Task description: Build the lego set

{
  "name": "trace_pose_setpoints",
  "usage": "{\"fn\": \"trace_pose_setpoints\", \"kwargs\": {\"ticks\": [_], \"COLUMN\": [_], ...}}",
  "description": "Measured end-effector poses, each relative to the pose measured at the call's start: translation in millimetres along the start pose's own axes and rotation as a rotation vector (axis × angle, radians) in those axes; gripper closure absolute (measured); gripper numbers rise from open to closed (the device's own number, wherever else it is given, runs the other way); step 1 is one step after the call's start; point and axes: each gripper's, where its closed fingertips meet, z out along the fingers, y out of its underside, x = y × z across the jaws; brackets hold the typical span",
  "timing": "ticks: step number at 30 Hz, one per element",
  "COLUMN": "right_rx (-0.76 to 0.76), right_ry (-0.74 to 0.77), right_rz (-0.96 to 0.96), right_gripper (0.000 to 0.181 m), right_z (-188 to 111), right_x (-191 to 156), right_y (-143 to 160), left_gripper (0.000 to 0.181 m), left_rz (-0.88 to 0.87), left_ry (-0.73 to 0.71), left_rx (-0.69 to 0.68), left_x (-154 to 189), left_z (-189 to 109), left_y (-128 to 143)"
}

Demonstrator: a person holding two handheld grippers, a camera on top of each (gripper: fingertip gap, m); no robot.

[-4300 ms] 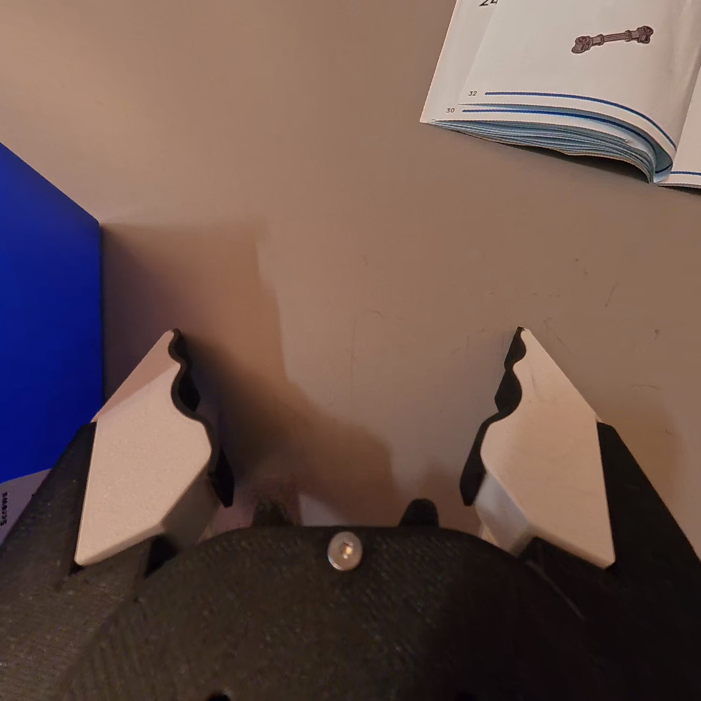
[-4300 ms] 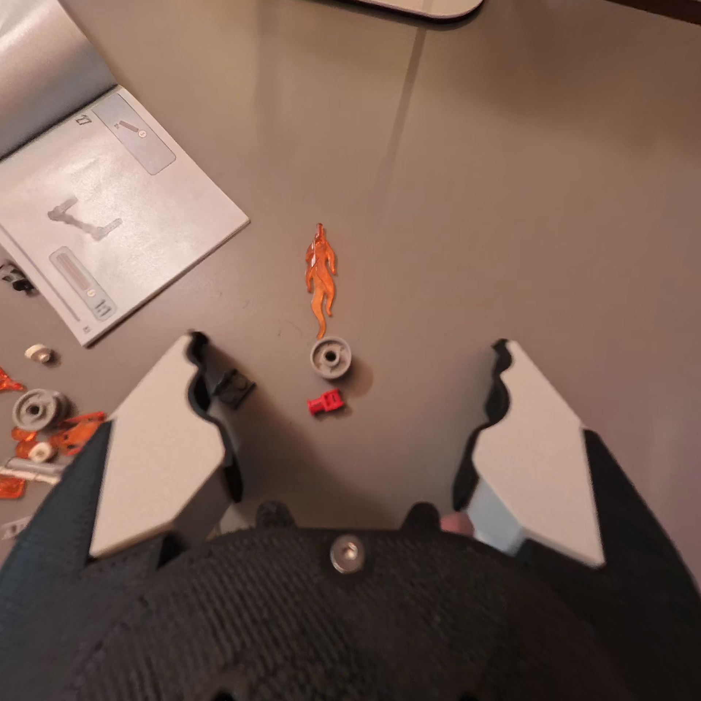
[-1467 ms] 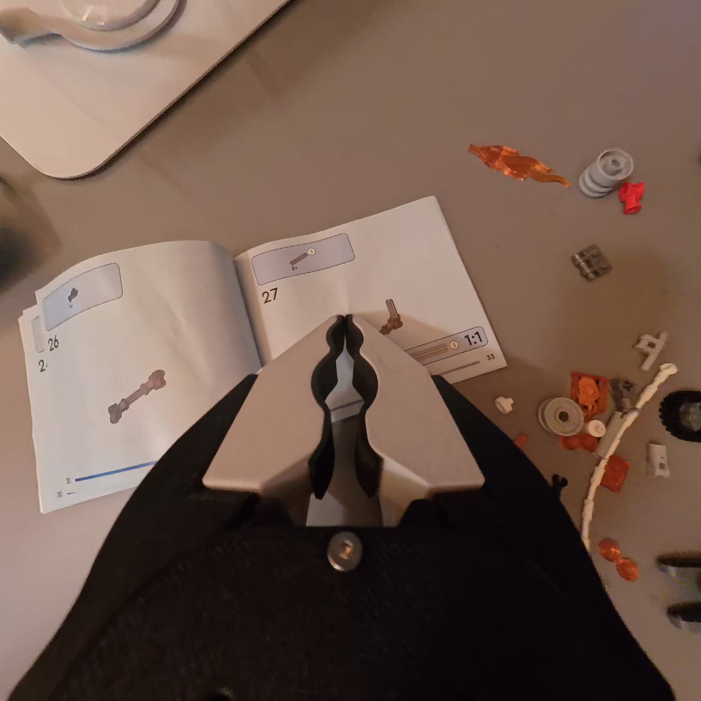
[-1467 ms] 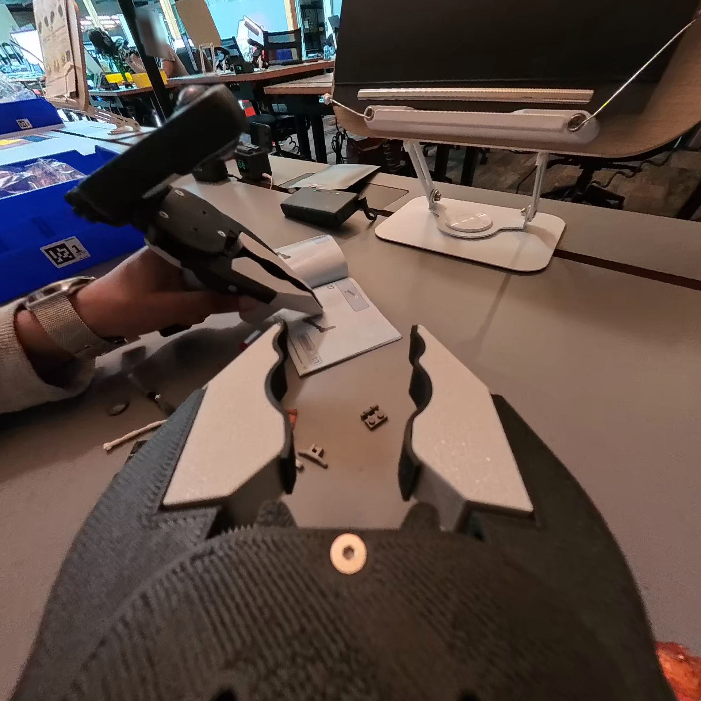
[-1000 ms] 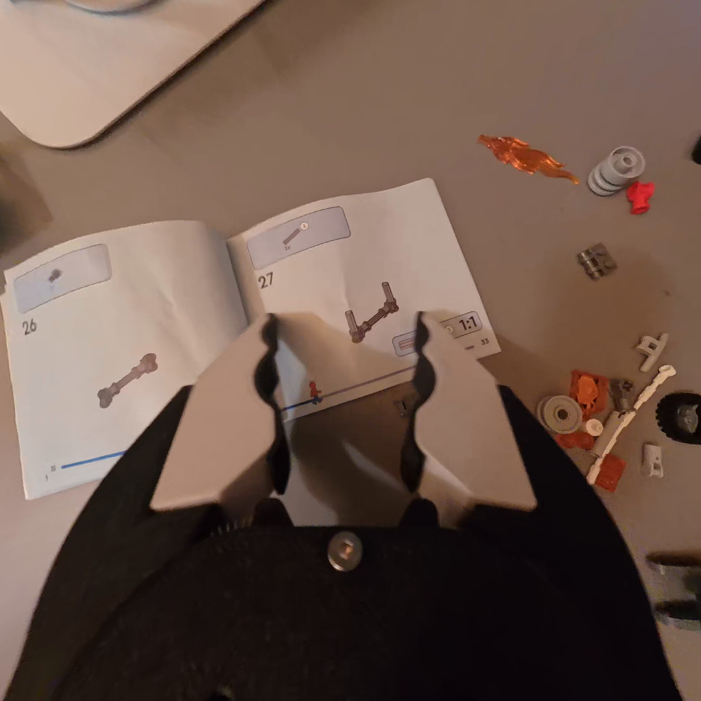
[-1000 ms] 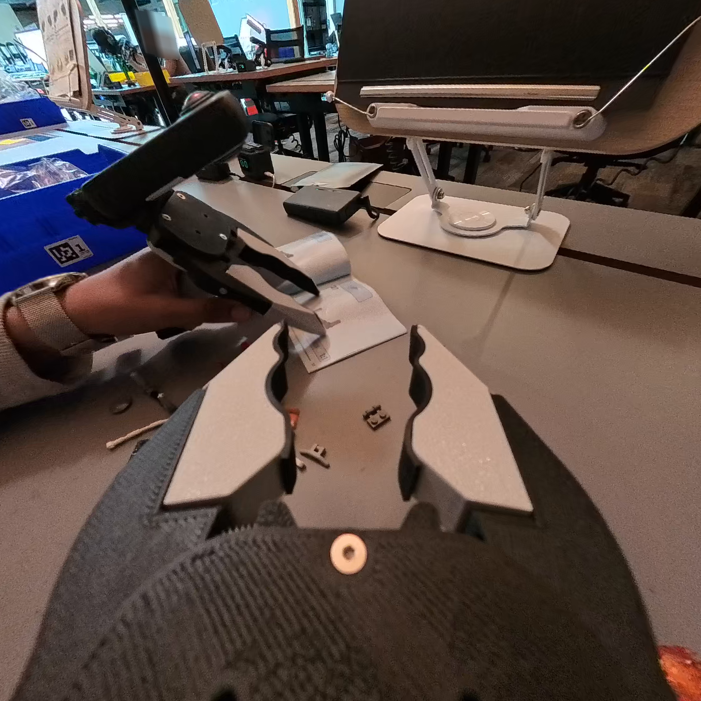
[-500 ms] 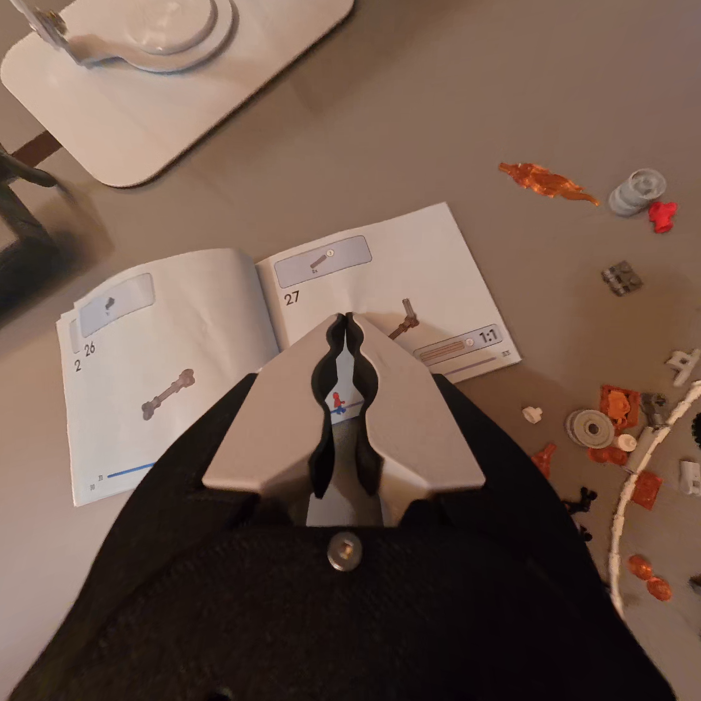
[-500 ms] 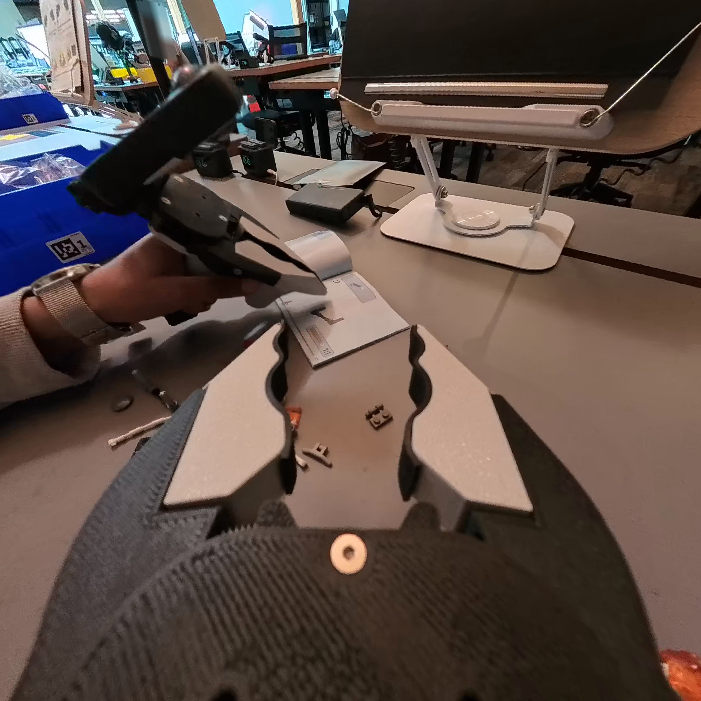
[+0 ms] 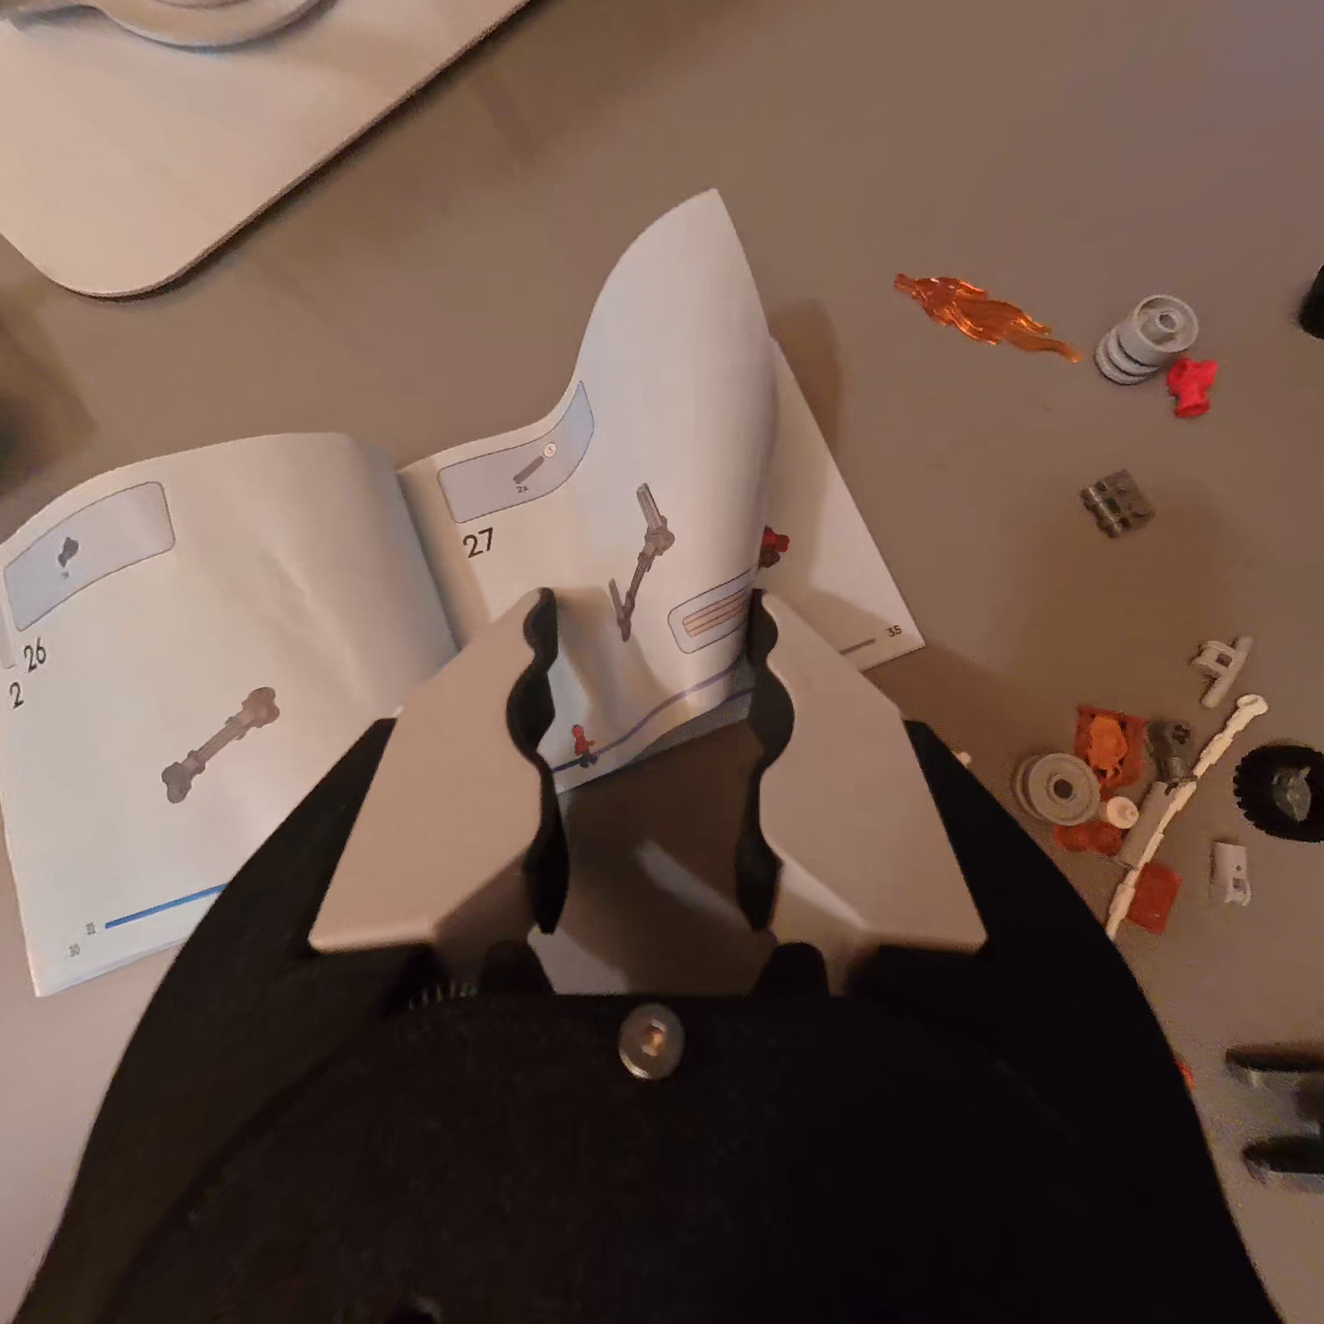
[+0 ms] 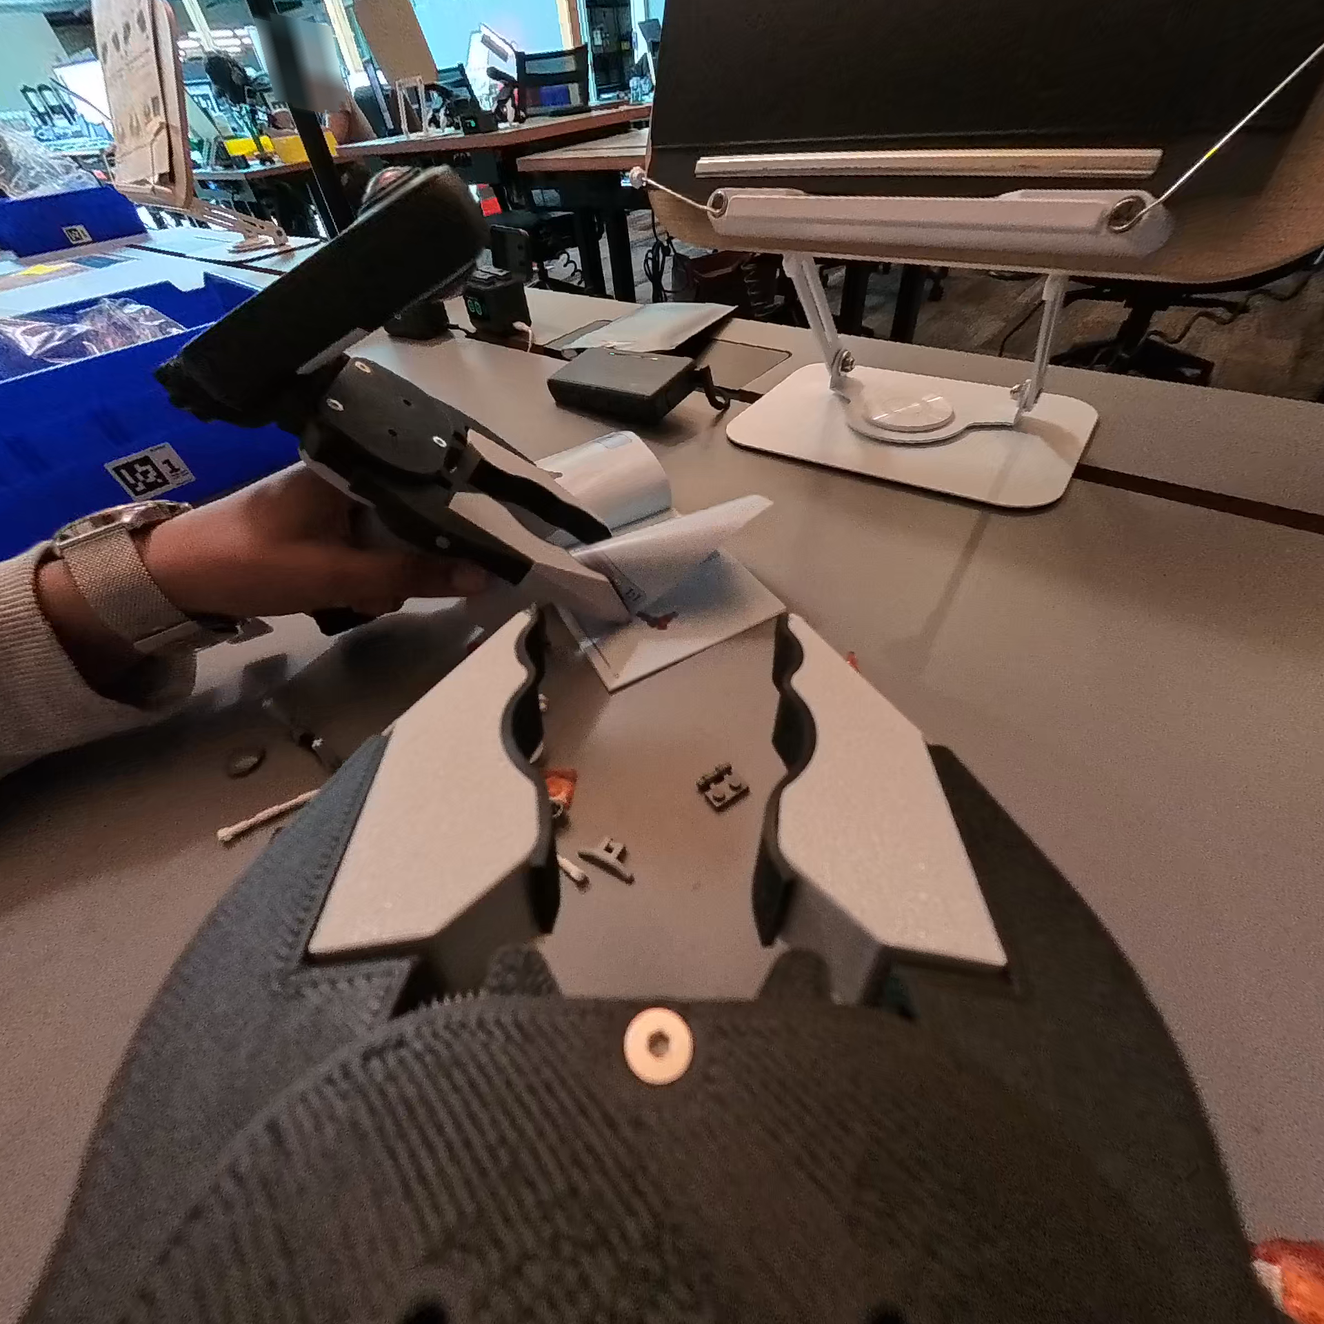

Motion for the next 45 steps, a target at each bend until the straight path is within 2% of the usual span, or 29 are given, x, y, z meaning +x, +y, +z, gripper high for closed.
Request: {"fn": "trace_pose_setpoints", "kwargs": {"ticks": [1, 4, 6, 9, 11, 16, 19, 24, 27, 29, 31, 34, 36, 38, 40, 42, 45], "right_rx": [0.0, -0.001, -0.004, -0.01, -0.011, -0.016, -0.019, -0.02, -0.02, -0.021, -0.022, -0.024, -0.026, -0.029, -0.03, -0.029, -0.028], "right_ry": [-0.001, -0.002, -0.003, -0.002, -0.003, -0.006, -0.005, -0.005, -0.007, -0.008, -0.01, -0.01, -0.01, -0.01, -0.009, -0.009, -0.011], "right_rz": [0.0, 0.0, -0.001, -0.003, -0.003, -0.004, -0.007, -0.006, -0.005, -0.006, -0.006, -0.007, -0.007, -0.01, -0.012, -0.013, -0.011], "right_gripper": [0.118, 0.118, 0.118, 0.118, 0.118, 0.118, 0.117, 0.117, 0.117, 0.117, 0.117, 0.117, 0.117, 0.117, 0.117, 0.117, 0.117], "right_z": [0, 0, 0, 1, 1, 2, 2, 2, 2, 2, 2, 2, 3, 3, 3, 3, 3], "right_x": [0, 0, -1, 0, -1, -1, -1, -1, -1, -2, -2, -2, -2, -3, -3, -3, -3], "right_y": [0, 0, 1, 2, 2, 3, 4, 4, 4, 4, 4, 5, 5, 6, 6, 6, 6], "left_gripper": [0.131, 0.169, 0.169, 0.149, 0.149, 0.171, 0.173, 0.161, 0.137, 0.123, 0.12, 0.119, 0.123, 0.126, 0.146, 0.161, 0.164], "left_rz": [-0.002, -0.022, -0.075, -0.203, -0.28, -0.357, -0.372, -0.421, -0.451, -0.457, -0.403, -0.212, -0.109, -0.075, -0.035, -0.032, -0.157], "left_ry": [0.002, 0.038, 0.086, 0.22, 0.283, 0.337, 0.331, 0.187, -0.008, -0.094, -0.126, -0.057, 0.026, 0.038, -0.065, -0.164, -0.141], "left_rx": [0.003, 0.011, 0.032, 0.083, 0.133, 0.22, 0.239, 0.223, 0.155, 0.169, 0.286, 0.466, 0.433, 0.265, 0.132, 0.069, 0.07], "left_x": [-1, 0, 1, 5, 2, -14, -28, -75, -117, -135, -136, -95, -57, -38, -45, -61, -69], "left_z": [0, -2, -2, -8, -15, -31, -43, -58, -64, -74, -91, -108, -92, -55, -27, -17, -23], "left_y": [0, -1, -2, -8, -15, -21, -20, -1, 25, 28, 9, -35, -43, -26, -5, 8, 11]}}
